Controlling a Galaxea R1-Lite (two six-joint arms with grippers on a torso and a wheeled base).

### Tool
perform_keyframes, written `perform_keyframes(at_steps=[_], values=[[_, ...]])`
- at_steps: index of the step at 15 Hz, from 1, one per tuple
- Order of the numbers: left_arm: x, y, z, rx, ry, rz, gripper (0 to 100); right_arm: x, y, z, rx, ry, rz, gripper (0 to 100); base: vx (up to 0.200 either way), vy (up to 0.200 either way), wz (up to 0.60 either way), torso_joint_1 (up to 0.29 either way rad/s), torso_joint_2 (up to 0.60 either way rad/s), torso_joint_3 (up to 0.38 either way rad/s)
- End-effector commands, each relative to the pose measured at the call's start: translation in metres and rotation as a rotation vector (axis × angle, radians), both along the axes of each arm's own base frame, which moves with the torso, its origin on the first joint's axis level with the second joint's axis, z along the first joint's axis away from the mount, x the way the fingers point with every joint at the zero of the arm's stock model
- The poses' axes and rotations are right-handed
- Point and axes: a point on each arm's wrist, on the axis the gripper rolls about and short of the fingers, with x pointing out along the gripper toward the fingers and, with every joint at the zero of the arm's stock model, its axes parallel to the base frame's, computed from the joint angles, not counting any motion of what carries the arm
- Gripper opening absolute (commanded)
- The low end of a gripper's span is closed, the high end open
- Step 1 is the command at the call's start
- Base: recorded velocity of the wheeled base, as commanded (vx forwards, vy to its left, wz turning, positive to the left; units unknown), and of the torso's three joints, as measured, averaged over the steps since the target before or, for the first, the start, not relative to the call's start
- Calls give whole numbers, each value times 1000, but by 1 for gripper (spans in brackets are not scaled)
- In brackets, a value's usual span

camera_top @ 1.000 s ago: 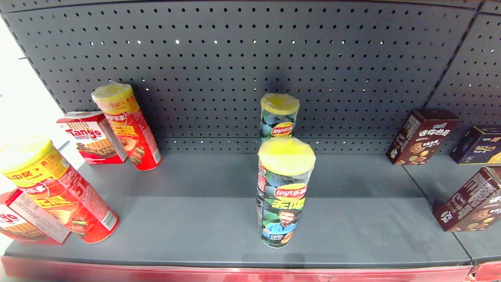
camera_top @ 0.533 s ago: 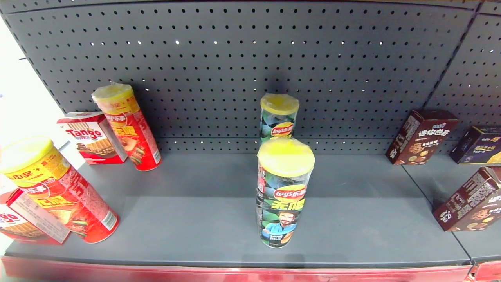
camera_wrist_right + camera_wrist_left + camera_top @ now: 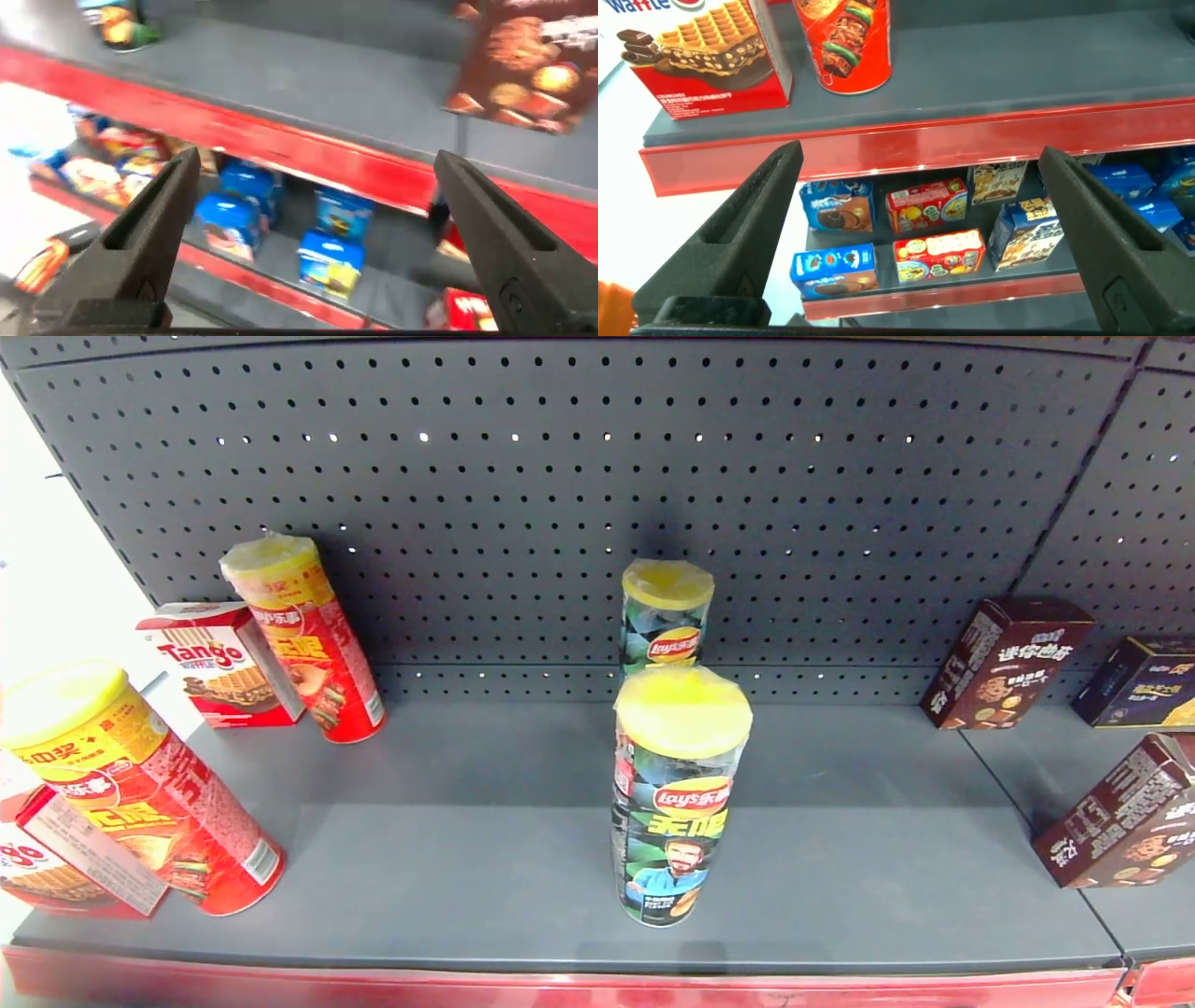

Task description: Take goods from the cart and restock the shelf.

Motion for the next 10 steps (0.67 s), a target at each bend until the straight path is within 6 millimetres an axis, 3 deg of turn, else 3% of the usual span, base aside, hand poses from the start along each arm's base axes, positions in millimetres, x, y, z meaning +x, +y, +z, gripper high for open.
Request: perform_keyframes(at_steps=[1,4,6,10], values=[[0,0,0,0,1,-4,100,6,1,3,-26,76,-100,100,0,0,0,0,0,0],[0,0,0,0,1,-10,100,17,6,4,-39,216,-374,100,0,0,0,0,0,0],[0,0,0,0,-2,-9,100,14,7,4,-21,179,-490,100,0,0,0,0,0,0],[0,0,0,0,0,-13,100,9,8,4,44,34,-493,100,0,0,0,0,0,0]])
